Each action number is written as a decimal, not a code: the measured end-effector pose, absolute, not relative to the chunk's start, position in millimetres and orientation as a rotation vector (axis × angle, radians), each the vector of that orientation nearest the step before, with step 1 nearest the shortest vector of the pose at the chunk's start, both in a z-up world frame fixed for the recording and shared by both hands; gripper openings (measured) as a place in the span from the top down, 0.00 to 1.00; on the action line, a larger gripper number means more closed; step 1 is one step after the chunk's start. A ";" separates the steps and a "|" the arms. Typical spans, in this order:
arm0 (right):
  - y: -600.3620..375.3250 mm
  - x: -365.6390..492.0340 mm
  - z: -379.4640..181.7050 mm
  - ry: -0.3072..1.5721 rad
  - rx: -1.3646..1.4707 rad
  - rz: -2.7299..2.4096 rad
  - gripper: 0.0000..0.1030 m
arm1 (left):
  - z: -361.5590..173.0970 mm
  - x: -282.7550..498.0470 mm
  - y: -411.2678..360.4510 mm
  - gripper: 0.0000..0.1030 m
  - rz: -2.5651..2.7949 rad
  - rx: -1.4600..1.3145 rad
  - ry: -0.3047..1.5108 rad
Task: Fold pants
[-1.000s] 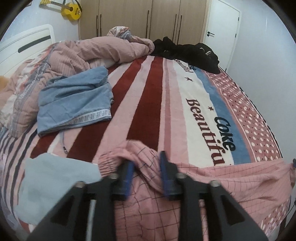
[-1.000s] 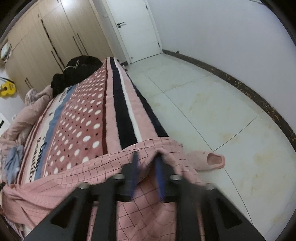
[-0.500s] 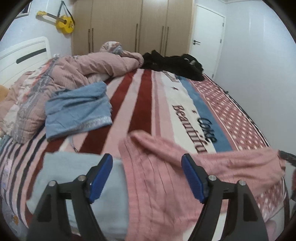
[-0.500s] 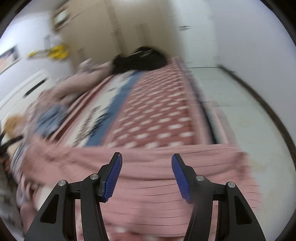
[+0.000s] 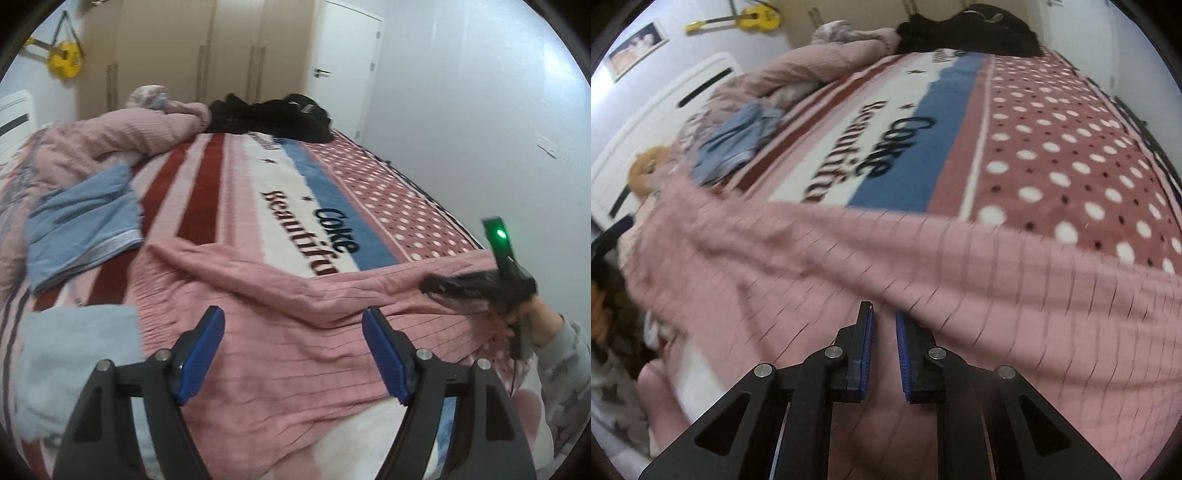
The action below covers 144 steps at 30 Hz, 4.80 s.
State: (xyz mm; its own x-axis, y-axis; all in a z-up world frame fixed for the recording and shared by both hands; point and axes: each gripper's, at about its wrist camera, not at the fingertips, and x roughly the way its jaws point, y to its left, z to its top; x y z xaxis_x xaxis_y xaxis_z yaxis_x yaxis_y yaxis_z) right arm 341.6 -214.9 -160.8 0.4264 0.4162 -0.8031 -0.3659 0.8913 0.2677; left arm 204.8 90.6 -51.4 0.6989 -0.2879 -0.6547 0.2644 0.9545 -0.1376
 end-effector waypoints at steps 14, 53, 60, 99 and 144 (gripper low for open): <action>-223.6 378.7 -134.9 1.012 -0.129 0.473 0.71 | -85.1 268.7 60.6 0.28 -0.347 0.010 0.905; -522.4 309.8 -105.9 0.931 0.137 -0.062 0.49 | -62.7 279.6 30.4 0.21 -0.219 -0.032 0.789; -549.4 235.8 -130.7 0.991 0.221 0.026 0.35 | -62.1 263.8 23.3 0.21 -0.236 -0.018 0.795; -525.1 299.9 -122.6 0.880 0.218 0.107 0.80 | -55.5 200.3 101.0 0.17 -0.035 -0.131 0.764; -595.5 402.8 -183.7 0.974 0.541 -0.076 0.61 | -63.1 200.8 115.6 0.17 0.008 -0.159 0.742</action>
